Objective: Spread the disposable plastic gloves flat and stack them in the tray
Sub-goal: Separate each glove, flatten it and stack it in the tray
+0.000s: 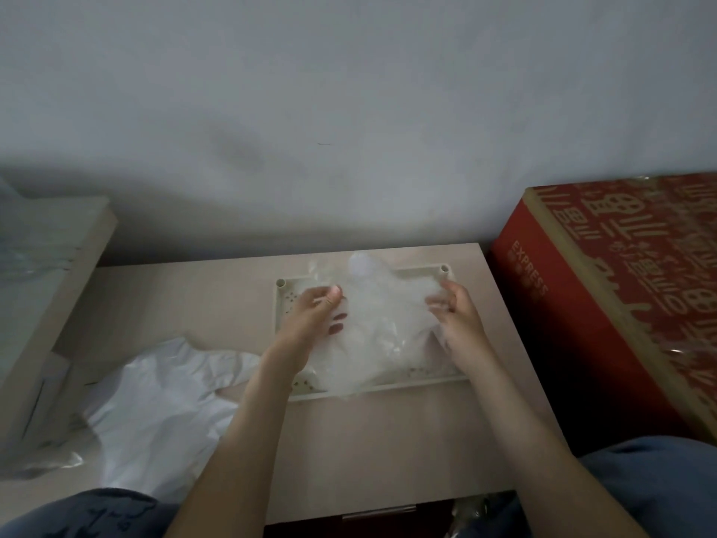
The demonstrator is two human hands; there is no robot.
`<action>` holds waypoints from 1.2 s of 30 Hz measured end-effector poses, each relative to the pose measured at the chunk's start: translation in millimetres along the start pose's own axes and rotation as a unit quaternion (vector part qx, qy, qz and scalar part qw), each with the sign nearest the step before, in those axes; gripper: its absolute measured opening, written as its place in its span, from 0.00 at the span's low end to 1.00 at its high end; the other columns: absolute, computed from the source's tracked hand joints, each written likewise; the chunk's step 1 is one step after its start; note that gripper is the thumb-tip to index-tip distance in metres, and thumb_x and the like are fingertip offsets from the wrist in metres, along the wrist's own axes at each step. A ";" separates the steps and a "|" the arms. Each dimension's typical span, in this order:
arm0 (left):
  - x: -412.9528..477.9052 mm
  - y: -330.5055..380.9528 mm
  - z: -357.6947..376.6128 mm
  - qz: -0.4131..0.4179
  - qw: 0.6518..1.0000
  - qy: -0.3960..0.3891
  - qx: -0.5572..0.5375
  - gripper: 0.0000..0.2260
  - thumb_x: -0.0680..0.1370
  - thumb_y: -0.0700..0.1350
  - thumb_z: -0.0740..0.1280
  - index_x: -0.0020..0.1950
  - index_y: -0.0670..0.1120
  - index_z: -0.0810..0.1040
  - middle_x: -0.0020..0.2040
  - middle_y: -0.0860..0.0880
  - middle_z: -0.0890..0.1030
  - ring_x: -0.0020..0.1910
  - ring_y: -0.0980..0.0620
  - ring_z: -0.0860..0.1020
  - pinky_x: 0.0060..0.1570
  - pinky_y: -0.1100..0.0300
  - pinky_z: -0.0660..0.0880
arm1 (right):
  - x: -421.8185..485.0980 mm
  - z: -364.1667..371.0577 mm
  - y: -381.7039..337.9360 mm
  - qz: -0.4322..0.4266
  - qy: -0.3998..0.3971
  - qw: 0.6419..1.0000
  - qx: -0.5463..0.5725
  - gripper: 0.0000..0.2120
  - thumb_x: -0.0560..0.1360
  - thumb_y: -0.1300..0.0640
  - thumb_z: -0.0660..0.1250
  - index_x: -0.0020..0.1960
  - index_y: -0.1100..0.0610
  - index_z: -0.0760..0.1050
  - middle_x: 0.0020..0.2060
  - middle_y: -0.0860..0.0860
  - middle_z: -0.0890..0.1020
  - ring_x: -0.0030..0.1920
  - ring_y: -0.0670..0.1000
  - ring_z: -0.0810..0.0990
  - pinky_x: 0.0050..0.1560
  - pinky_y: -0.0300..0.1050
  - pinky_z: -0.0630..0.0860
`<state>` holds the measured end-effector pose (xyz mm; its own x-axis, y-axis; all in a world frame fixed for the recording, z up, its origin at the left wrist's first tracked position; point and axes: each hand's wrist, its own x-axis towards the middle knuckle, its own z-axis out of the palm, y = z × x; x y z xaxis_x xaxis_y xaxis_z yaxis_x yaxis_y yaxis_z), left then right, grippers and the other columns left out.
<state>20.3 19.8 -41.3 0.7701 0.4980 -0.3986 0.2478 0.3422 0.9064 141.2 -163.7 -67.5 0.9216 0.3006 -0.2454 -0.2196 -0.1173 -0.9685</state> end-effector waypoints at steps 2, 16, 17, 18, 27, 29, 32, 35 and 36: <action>-2.4 -6.6 -3.1 -0.020 0.986 -0.015 0.163 0.11 0.77 0.49 0.68 0.53 0.41 0.78 0.45 0.45 0.81 0.38 0.52 0.78 0.41 0.59 0.76 | 2.0 -1.8 8.7 -0.008 0.010 0.998 -0.054 0.26 0.75 0.72 0.60 0.70 0.54 0.67 0.42 0.48 0.78 0.44 0.44 0.76 0.43 0.29 0.70; 0.6 -3.2 -19.3 -0.015 0.992 0.125 -0.012 0.13 0.76 0.42 0.69 0.33 0.41 0.72 0.26 0.48 0.75 0.26 0.52 0.71 0.34 0.60 0.71 | -13.8 0.1 -10.0 -0.103 -0.094 0.982 -0.130 0.31 0.77 0.69 0.58 0.74 0.45 0.61 0.59 0.45 0.80 0.35 0.36 0.74 0.38 0.28 0.69; 0.5 -2.6 -19.9 -0.021 0.991 0.117 -0.056 0.13 0.77 0.43 0.69 0.35 0.40 0.72 0.28 0.46 0.75 0.27 0.52 0.74 0.36 0.60 0.73 | -14.9 0.6 -12.5 -0.108 -0.095 0.984 -0.108 0.31 0.77 0.69 0.58 0.74 0.45 0.61 0.59 0.45 0.80 0.35 0.36 0.74 0.38 0.28 0.69; -0.3 -2.0 -19.9 -0.027 0.991 0.108 -0.076 0.12 0.77 0.45 0.69 0.37 0.40 0.73 0.31 0.44 0.76 0.29 0.51 0.77 0.38 0.59 0.75 | -15.9 1.1 -15.3 -0.114 -0.093 0.985 -0.090 0.30 0.78 0.69 0.58 0.74 0.45 0.61 0.58 0.45 0.80 0.35 0.37 0.74 0.38 0.28 0.70; -20.9 2.9 -10.9 -0.045 0.966 -0.138 0.212 0.24 0.66 0.61 0.70 0.54 0.46 0.80 0.49 0.49 0.84 0.40 0.53 0.76 0.42 0.58 0.71 | -8.9 -3.7 -11.3 -0.074 0.015 0.997 -0.010 0.23 0.78 0.64 0.63 0.71 0.50 0.67 0.41 0.40 0.83 0.38 0.43 0.78 0.39 0.35 0.76; -22.2 2.1 -6.3 -0.045 0.958 -0.166 0.230 0.16 0.68 0.54 0.71 0.51 0.47 0.83 0.48 0.51 0.84 0.40 0.55 0.73 0.43 0.58 0.67 | -7.8 -3.9 -11.9 -0.054 0.034 0.998 0.023 0.20 0.77 0.63 0.64 0.66 0.47 0.71 0.35 0.42 0.82 0.38 0.45 0.77 0.42 0.38 0.75; -23.4 2.8 -2.2 -0.023 0.960 -0.189 0.204 0.04 0.73 0.47 0.70 0.45 0.50 0.84 0.36 0.60 0.80 0.37 0.61 0.73 0.44 0.62 0.64 | -6.3 -2.3 -13.6 -0.053 0.048 0.996 0.059 0.20 0.77 0.67 0.60 0.60 0.44 0.72 0.38 0.43 0.83 0.43 0.50 0.75 0.46 0.45 0.73; -22.4 5.0 0.2 0.016 0.977 -0.195 0.089 0.09 0.77 0.44 0.65 0.42 0.40 0.80 0.35 0.53 0.80 0.43 0.60 0.78 0.49 0.63 0.69 | -7.5 -0.1 -18.3 -0.096 0.040 0.992 0.066 0.19 0.78 0.68 0.59 0.64 0.51 0.70 0.43 0.49 0.83 0.39 0.46 0.77 0.41 0.39 0.74; -22.6 6.8 0.3 0.023 0.978 -0.203 0.044 0.11 0.78 0.44 0.63 0.43 0.38 0.79 0.37 0.49 0.80 0.47 0.58 0.79 0.51 0.62 0.71 | -8.9 0.0 -20.5 -0.116 0.030 0.990 0.073 0.19 0.78 0.69 0.58 0.66 0.54 0.69 0.44 0.52 0.82 0.38 0.45 0.78 0.38 0.37 0.74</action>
<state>4.8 10.7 -26.1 0.9471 0.1475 -0.2852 0.2436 0.2483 0.9375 137.4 -163.9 -45.5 0.9693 0.2453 -0.0168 -0.0395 0.0878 -0.9954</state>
